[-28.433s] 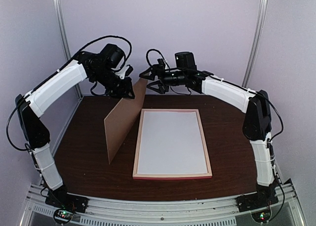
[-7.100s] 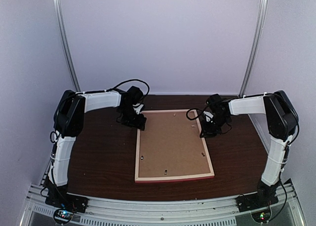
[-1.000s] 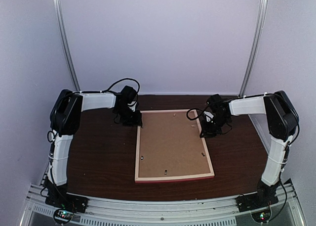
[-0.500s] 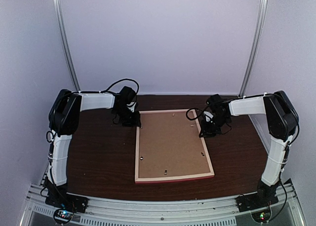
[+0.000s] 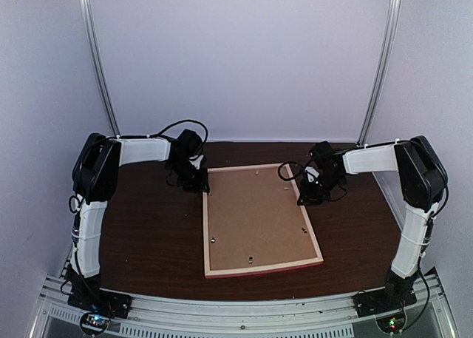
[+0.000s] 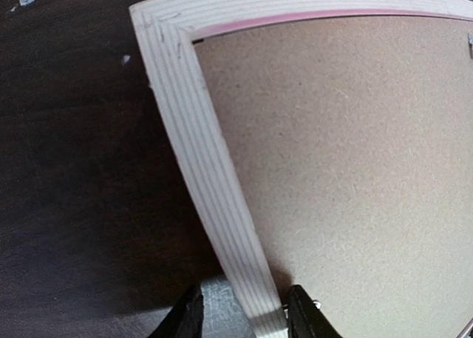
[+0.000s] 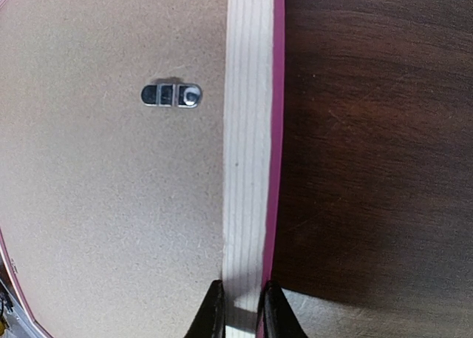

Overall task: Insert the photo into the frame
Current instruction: Press the fastener onto the backboard.

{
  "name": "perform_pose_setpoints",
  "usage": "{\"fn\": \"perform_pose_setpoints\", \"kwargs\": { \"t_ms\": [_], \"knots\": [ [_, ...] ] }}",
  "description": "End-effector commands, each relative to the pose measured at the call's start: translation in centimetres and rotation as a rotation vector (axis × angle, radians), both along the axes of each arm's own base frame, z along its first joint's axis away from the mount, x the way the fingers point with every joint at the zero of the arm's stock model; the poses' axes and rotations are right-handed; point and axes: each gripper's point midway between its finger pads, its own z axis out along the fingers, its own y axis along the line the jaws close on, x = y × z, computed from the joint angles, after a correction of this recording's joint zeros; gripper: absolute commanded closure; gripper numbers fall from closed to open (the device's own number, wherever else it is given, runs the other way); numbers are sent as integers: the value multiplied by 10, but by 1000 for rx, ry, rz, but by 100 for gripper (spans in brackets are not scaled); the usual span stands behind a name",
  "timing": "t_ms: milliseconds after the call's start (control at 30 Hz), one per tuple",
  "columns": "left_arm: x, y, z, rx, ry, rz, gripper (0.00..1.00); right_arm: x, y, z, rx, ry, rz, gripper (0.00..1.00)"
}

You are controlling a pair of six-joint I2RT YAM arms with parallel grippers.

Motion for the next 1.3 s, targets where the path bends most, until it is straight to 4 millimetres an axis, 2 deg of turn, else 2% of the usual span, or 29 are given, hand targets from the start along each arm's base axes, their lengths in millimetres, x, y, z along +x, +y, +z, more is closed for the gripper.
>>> {"fn": "perform_pose_setpoints", "kwargs": {
  "t_ms": [0, 167, 433, 567, 900, 1133, 1267],
  "knots": [
    [-25, 12, -9, 47, 107, -30, 60, -31, 1, -37, -15, 130, 16, 96],
    [-24, 11, -2, 36, 98, -30, 58, -33, 2, -38, -14, 132, 19, 96],
    [-7, 8, 25, 18, 16, -5, 42, -34, -1, -39, -29, 130, 11, 98],
    [-8, 4, 40, -25, -11, -10, 33, -33, -4, -38, -49, 120, -3, 100],
    [-55, -5, 46, 6, -41, -91, 15, -21, -9, -37, -48, 89, -83, 100],
    [-101, -19, 38, 68, -10, -206, 12, -15, -14, -39, -25, 67, -155, 100],
    [-127, -19, 29, 163, 9, -267, 11, -13, -16, -40, -8, 57, -188, 100]
  ]
}}
